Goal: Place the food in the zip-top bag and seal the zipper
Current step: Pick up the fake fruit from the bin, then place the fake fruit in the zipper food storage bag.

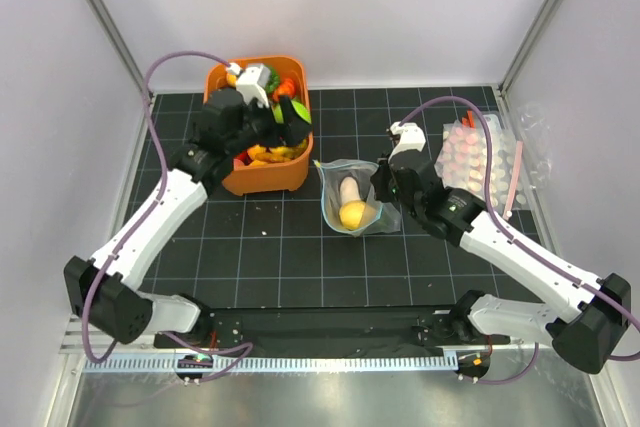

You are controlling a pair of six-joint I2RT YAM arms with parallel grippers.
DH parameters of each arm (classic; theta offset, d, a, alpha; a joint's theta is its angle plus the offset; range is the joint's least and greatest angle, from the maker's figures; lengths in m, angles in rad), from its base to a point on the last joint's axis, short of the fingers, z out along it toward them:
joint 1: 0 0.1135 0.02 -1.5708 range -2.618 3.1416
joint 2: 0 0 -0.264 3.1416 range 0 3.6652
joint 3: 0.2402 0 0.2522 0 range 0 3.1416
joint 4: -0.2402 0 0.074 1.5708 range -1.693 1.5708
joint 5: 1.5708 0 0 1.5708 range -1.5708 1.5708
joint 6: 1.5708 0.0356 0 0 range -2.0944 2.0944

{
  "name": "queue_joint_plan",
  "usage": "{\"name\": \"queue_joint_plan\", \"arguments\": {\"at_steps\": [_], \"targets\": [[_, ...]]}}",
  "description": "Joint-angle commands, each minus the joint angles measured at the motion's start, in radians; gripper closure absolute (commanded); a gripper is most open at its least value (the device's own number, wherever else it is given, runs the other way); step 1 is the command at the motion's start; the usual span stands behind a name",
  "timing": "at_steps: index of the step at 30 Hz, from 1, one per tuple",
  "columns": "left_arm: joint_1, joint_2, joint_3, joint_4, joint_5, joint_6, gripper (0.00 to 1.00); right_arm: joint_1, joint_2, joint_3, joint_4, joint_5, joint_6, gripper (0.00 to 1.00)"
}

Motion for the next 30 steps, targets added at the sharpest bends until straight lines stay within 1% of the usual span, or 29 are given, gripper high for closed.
{"name": "queue_joint_plan", "arguments": {"at_steps": [1,2,3,4,8,12,16,21,22,24,25,26,27,30], "targets": [[-0.104,-0.075,-0.063,0.042,0.072,-0.064,0.38,-0.004,-0.019,0.016,0.048,0.011,-0.013,0.99],[-0.132,-0.111,-0.088,0.04,0.063,-0.062,0.38,-0.002,-0.02,0.016,0.047,0.017,-0.015,0.99],[-0.159,-0.124,-0.099,0.04,0.053,-0.061,0.38,-0.002,-0.023,0.016,0.045,0.017,-0.015,0.99],[-0.21,-0.138,-0.12,0.042,0.041,-0.062,0.38,-0.004,-0.025,0.016,0.044,0.019,-0.015,0.99],[-0.317,-0.185,-0.18,0.058,0.012,-0.07,0.38,-0.004,-0.025,0.015,0.045,0.02,-0.013,0.99],[-0.403,-0.175,-0.214,0.068,-0.003,-0.064,0.37,-0.004,-0.033,0.013,0.045,0.031,-0.007,0.99],[-0.448,-0.117,-0.214,0.068,-0.031,-0.046,0.37,-0.004,-0.053,0.002,0.053,0.045,0.001,0.99],[-0.456,-0.008,-0.171,0.059,-0.069,-0.041,0.34,-0.004,-0.065,-0.013,0.068,0.042,0.013,0.99],[-0.456,0.014,-0.156,0.05,-0.071,-0.05,0.32,-0.004,-0.066,-0.015,0.073,0.037,0.019,0.99],[-0.456,0.057,-0.11,0.002,-0.092,-0.059,0.23,-0.004,-0.07,-0.027,0.084,0.029,0.03,0.99],[-0.457,0.068,-0.096,-0.012,-0.1,-0.059,0.11,-0.005,-0.071,-0.033,0.099,0.019,0.037,0.99],[-0.459,0.074,-0.085,-0.024,-0.108,-0.058,0.03,-0.005,-0.07,-0.035,0.101,0.016,0.037,0.99],[-0.46,0.077,-0.074,-0.026,-0.115,-0.053,0.0,-0.005,-0.066,-0.035,0.101,0.015,0.04,0.99],[-0.459,0.069,-0.055,-0.044,-0.129,-0.032,0.0,-0.007,-0.053,-0.03,0.096,0.017,0.05,0.99]]}}
